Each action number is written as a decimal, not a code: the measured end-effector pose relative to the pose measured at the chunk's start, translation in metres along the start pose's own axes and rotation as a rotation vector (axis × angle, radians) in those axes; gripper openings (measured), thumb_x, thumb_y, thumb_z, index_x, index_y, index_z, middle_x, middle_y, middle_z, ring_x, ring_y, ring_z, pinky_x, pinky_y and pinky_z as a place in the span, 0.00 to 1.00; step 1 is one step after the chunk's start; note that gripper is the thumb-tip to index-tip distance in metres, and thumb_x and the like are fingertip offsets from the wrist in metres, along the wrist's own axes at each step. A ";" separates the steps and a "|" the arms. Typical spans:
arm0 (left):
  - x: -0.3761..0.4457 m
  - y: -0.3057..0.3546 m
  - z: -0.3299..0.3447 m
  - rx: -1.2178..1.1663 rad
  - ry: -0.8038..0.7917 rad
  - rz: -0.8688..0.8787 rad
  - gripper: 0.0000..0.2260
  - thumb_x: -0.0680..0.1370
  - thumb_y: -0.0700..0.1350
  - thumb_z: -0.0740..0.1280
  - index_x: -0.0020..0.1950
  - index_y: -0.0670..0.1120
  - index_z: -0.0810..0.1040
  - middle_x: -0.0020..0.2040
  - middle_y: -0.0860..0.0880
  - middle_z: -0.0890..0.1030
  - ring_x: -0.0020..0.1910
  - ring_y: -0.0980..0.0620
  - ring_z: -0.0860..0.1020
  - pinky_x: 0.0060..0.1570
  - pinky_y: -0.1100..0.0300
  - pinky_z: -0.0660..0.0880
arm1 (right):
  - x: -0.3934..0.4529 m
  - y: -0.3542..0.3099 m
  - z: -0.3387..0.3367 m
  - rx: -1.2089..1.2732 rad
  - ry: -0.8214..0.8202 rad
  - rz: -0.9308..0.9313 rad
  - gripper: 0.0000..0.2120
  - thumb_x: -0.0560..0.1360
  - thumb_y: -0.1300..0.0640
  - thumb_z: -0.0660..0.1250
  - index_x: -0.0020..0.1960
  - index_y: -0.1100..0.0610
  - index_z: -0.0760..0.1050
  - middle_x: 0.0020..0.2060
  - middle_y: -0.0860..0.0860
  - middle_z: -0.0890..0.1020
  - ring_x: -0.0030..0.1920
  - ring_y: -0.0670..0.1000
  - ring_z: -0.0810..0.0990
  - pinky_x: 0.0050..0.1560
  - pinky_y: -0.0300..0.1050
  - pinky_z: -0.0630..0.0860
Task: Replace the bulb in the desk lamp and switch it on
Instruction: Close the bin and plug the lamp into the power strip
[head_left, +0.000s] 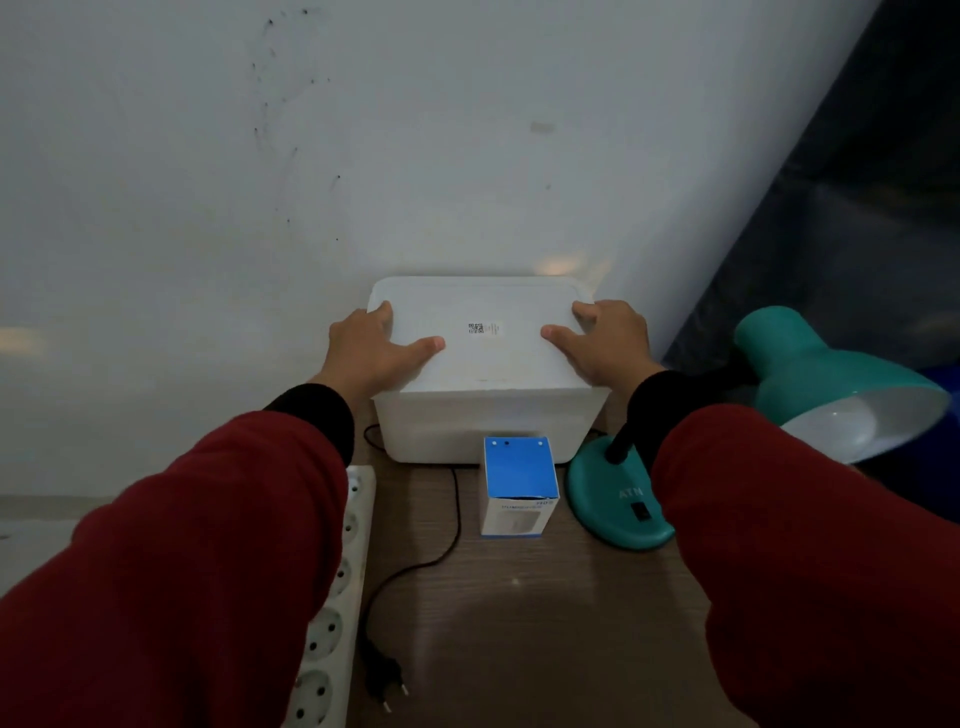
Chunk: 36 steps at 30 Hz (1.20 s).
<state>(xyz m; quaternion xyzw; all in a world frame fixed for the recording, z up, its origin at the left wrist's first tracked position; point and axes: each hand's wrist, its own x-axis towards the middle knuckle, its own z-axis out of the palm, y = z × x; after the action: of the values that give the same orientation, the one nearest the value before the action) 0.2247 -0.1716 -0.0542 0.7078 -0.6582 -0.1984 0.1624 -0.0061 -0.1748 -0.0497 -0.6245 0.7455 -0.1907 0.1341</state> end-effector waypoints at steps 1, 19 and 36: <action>0.000 0.001 -0.001 0.012 -0.006 0.002 0.38 0.74 0.62 0.63 0.76 0.42 0.56 0.74 0.41 0.62 0.74 0.43 0.60 0.71 0.56 0.57 | 0.000 0.000 0.000 -0.001 0.000 -0.002 0.30 0.75 0.42 0.65 0.67 0.63 0.72 0.67 0.60 0.73 0.69 0.60 0.68 0.68 0.47 0.62; 0.012 0.009 0.001 0.171 0.005 0.035 0.37 0.74 0.65 0.60 0.75 0.41 0.59 0.72 0.40 0.67 0.71 0.43 0.64 0.68 0.55 0.59 | 0.005 0.009 0.006 -0.038 0.009 -0.021 0.28 0.76 0.43 0.63 0.66 0.64 0.72 0.64 0.61 0.75 0.67 0.60 0.70 0.67 0.49 0.63; 0.026 -0.007 0.022 0.123 -0.022 0.023 0.38 0.75 0.66 0.56 0.77 0.43 0.53 0.71 0.37 0.65 0.70 0.38 0.63 0.68 0.50 0.61 | 0.014 0.009 0.019 -0.236 -0.130 -0.007 0.27 0.81 0.44 0.50 0.72 0.60 0.64 0.75 0.59 0.57 0.75 0.59 0.55 0.73 0.53 0.57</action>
<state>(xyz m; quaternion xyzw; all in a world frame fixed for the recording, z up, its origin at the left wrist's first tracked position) 0.2213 -0.1965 -0.0784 0.7067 -0.6790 -0.1633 0.1137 -0.0084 -0.1892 -0.0704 -0.6494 0.7504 -0.0610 0.1071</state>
